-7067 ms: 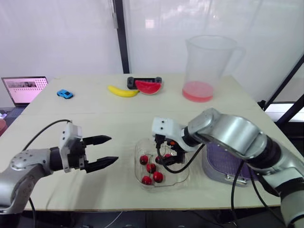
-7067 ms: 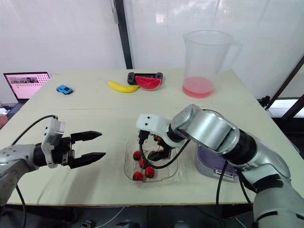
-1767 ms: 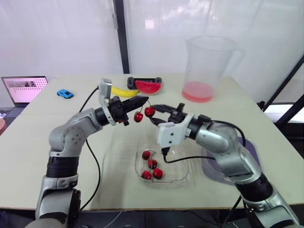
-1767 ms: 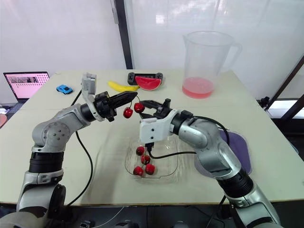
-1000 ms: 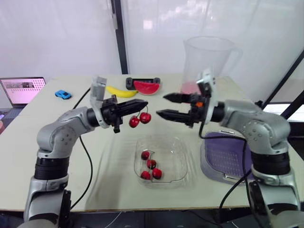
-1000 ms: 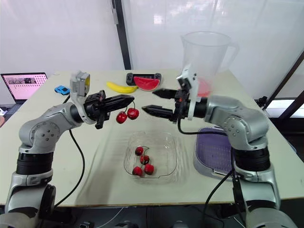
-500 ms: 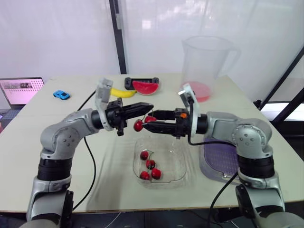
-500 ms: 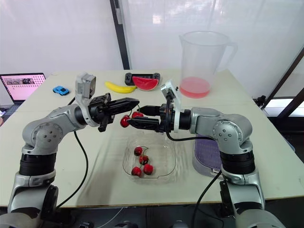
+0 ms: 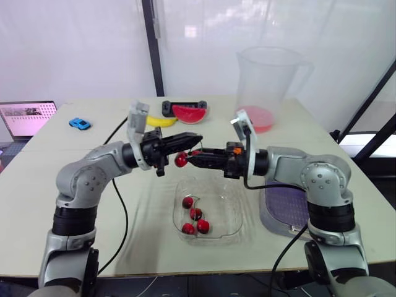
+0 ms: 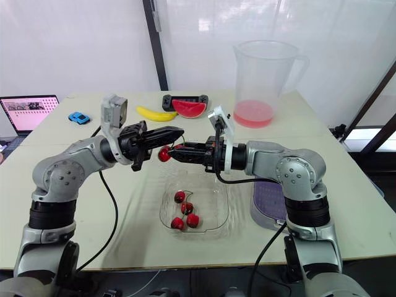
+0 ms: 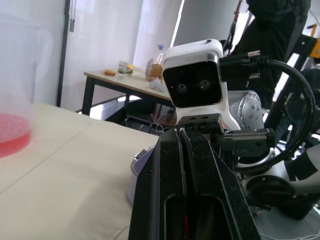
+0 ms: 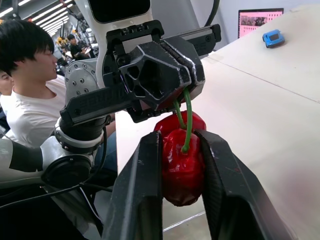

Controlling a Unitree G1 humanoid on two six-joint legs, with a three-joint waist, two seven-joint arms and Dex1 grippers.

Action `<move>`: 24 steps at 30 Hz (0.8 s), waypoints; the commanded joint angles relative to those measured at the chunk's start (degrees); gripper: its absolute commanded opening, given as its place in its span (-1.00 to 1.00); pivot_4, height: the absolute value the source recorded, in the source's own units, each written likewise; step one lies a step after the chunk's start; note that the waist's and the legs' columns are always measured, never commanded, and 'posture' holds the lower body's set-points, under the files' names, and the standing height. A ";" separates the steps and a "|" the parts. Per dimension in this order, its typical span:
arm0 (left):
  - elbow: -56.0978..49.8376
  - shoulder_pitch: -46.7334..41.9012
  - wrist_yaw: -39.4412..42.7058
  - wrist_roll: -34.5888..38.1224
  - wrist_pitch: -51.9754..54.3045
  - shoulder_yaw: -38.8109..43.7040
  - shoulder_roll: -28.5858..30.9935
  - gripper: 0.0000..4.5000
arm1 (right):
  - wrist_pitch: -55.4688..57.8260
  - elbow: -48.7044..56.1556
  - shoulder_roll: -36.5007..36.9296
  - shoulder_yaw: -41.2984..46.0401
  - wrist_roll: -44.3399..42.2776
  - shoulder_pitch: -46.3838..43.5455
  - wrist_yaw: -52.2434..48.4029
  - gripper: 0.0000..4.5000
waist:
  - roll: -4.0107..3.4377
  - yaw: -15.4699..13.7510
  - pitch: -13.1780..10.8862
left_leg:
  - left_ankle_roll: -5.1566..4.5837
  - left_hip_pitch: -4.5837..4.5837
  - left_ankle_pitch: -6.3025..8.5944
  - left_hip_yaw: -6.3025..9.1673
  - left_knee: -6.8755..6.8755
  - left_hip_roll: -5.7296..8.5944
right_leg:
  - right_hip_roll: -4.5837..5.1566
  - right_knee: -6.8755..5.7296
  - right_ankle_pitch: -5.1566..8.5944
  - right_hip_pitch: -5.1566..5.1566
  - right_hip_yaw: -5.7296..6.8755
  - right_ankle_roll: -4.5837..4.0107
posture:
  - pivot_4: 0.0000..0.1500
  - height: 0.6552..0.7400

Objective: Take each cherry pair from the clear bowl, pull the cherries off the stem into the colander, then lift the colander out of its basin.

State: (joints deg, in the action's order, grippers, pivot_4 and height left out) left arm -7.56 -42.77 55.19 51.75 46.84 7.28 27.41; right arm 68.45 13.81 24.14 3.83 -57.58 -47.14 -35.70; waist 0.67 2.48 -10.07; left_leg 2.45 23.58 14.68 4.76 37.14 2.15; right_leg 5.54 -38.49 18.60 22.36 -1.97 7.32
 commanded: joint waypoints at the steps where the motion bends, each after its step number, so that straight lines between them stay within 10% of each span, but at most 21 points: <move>1: -1.73 -0.39 0.30 0.01 -1.08 0.05 0.57 -1.00 | 0.20 1.25 0.78 0.86 -1.49 -0.27 -0.49 -0.57 | 0.00 -0.01 0.00 | 0.00 0.00 0.00 0.00 0.00 0.00 | 0.00 0.00 0.00 0.00 0.00 0.00 | 1.00 1.00; 19: -0.47 -0.87 1.49 -1.69 -3.87 -1.48 -0.28 -1.00 | 4.41 5.95 9.61 -3.33 -1.24 4.73 -4.66 -0.57 | 0.00 -0.15 0.00 | -0.01 0.00 0.01 0.00 -0.01 0.01 | -0.01 0.06 0.00 -0.03 0.00 0.00 | 1.00 1.00; 24: -0.32 -0.45 1.71 -2.09 -4.51 -1.19 0.03 -1.00 | -1.04 7.71 23.63 0.35 3.24 5.71 -13.50 -0.57 | 0.00 -0.87 -0.02 | -0.02 0.03 0.01 -0.01 0.01 0.03 | 0.01 0.14 0.00 -0.06 0.01 0.01 | 1.00 1.00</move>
State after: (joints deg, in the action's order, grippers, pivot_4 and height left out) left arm -6.90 -42.70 56.39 49.56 43.43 5.27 26.89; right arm 70.47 20.12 44.03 0.89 -56.30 -41.28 -45.28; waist 0.67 1.61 -10.09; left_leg 2.42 23.63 14.69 4.74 37.17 2.19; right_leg 5.55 -38.29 18.61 22.30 -1.95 7.33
